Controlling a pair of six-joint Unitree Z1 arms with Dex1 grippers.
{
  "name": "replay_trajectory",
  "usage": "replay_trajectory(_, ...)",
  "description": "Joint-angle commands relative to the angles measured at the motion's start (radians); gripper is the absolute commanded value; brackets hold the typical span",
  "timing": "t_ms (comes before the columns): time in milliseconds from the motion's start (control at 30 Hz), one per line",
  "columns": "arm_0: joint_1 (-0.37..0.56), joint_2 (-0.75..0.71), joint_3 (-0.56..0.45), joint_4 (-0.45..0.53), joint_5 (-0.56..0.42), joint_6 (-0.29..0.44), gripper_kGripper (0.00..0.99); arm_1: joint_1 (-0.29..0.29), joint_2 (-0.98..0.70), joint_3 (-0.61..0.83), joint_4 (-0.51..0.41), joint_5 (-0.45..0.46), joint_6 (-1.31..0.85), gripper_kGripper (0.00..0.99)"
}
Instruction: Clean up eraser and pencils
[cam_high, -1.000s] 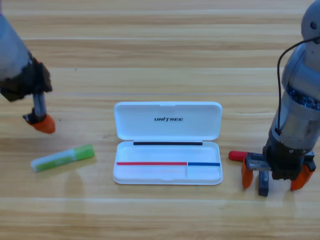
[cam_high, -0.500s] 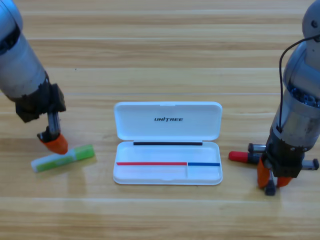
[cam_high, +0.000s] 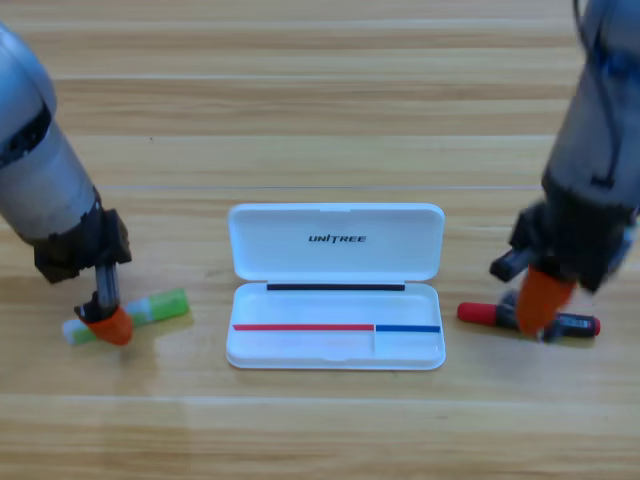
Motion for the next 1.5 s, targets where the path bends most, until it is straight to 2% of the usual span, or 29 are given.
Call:
replay_trajectory(33,0.007,0.044,0.06,-0.057,-0.013,0.016,0.989,0.064,0.032,-0.1,0.054,0.019,-0.462,0.0)
replay_trajectory(333,0.007,0.059,0.103,-0.109,-0.013,0.024,0.986,0.072,0.242,-0.246,0.074,0.012,-0.713,0.0)
replay_trajectory(733,0.007,0.108,0.132,-0.175,-0.019,0.025,0.971,0.084,0.37,-0.356,0.074,-0.011,-0.739,0.0)
replay_trajectory(867,0.007,0.122,0.126,-0.177,-0.019,0.027,0.923,0.089,0.38,-0.361,0.074,-0.011,-0.742,0.0)
replay_trajectory(1167,0.008,0.139,0.111,-0.174,-0.023,0.03,0.724,0.097,0.396,-0.374,0.074,-0.014,-0.741,0.0)
replay_trajectory(1233,0.008,0.137,0.105,-0.169,-0.019,0.031,0.715,0.098,0.397,-0.377,0.074,-0.014,-0.741,0.0)
replay_trajectory(1267,0.008,0.137,0.101,-0.168,-0.017,0.031,0.667,0.098,0.399,-0.377,0.074,-0.016,-0.741,0.0)
replay_trajectory(1400,0.008,0.134,0.092,-0.158,-0.013,0.036,0.615,0.1,0.405,-0.379,0.074,-0.016,-0.739,0.0)
replay_trajectory(1500,0.008,0.136,0.086,-0.152,-0.011,0.048,0.522,0.1,0.406,-0.379,0.074,-0.018,-0.739,0.0)
